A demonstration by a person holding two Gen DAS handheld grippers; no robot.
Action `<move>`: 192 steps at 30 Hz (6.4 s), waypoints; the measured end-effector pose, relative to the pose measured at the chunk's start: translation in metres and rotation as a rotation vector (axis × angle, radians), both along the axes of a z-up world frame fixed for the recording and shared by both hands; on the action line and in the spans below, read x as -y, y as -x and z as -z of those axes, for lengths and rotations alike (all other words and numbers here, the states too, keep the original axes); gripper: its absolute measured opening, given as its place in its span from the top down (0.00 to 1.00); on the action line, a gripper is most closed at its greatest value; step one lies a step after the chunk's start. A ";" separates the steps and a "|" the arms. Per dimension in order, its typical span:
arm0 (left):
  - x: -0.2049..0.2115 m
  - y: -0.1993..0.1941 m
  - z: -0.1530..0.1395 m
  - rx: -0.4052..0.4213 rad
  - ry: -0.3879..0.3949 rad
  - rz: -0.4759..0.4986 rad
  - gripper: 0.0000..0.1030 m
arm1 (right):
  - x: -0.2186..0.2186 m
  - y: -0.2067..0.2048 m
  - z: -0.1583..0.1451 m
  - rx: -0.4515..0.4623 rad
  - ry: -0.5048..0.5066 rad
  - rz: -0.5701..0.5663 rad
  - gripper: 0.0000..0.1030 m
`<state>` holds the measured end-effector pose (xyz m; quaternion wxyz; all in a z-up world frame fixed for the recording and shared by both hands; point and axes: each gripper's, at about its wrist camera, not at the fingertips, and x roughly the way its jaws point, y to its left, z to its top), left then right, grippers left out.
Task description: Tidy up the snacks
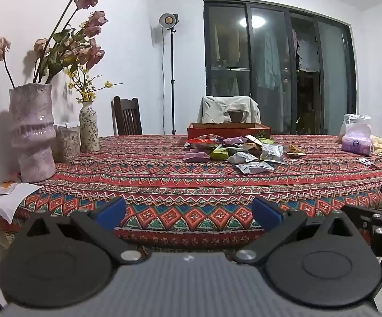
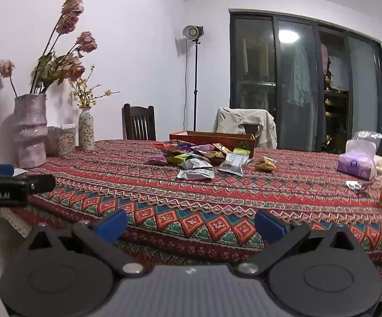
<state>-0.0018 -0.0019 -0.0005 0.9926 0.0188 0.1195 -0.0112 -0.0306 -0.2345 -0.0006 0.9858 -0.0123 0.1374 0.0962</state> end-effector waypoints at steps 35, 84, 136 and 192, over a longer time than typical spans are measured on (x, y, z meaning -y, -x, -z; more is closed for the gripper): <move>0.009 0.000 0.004 -0.020 -0.050 0.004 0.00 | 0.010 -0.003 -0.001 -0.005 -0.022 0.039 0.00; 0.012 -0.002 0.006 -0.041 -0.055 0.017 0.00 | 0.014 -0.006 0.006 -0.035 -0.022 0.047 0.00; 0.052 -0.209 -0.019 -0.117 0.020 0.075 0.00 | 0.069 -0.193 -0.017 -0.091 -0.076 0.129 0.00; 0.092 -0.228 -0.041 -0.206 -0.014 0.086 0.90 | 0.087 -0.308 -0.009 -0.308 -0.171 -0.038 0.42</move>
